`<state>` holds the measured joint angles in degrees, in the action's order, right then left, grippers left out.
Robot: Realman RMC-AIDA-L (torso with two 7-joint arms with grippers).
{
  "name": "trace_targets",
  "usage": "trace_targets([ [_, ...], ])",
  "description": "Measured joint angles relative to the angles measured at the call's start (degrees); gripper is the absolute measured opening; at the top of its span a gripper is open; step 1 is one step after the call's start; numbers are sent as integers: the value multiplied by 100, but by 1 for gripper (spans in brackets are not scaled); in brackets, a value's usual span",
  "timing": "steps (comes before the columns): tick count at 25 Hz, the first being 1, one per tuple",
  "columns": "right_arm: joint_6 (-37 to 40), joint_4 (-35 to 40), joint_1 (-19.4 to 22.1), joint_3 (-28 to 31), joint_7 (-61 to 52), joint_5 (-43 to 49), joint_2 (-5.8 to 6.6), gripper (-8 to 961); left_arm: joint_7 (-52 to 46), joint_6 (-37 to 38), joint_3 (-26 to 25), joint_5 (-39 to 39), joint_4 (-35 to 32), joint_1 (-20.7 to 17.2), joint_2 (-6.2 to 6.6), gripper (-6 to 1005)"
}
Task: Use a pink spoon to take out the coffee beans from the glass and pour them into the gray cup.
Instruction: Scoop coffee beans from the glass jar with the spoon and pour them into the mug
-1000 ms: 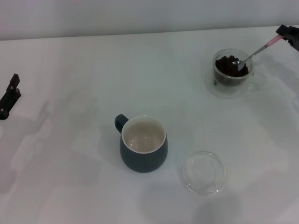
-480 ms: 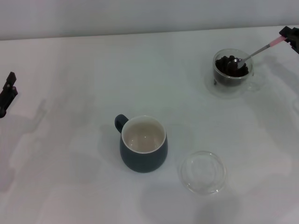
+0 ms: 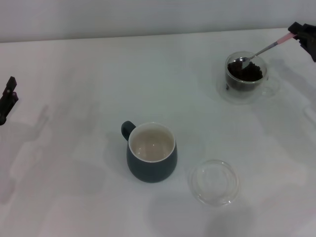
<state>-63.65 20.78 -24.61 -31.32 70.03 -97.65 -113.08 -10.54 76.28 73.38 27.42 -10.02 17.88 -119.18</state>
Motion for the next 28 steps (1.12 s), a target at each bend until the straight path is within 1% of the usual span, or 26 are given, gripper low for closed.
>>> trace_targets([
  [7, -349, 5, 31, -57, 0, 50, -114, 167, 0, -6, 0, 0, 47, 9, -1, 751],
  [10, -381, -58, 77, -216, -1, 66, -170, 168, 0, -9, 9, 0, 50, 8, -7, 751],
  [20, -668, -350, 51, -553, 44, 64, -194, 170, 0, -9, 46, 13, 70, 1, -9, 749],
  [28, -885, -442, -89, -970, 55, 30, -242, 171, 90, 0, 45, 39, 71, -2, -9, 750],
])
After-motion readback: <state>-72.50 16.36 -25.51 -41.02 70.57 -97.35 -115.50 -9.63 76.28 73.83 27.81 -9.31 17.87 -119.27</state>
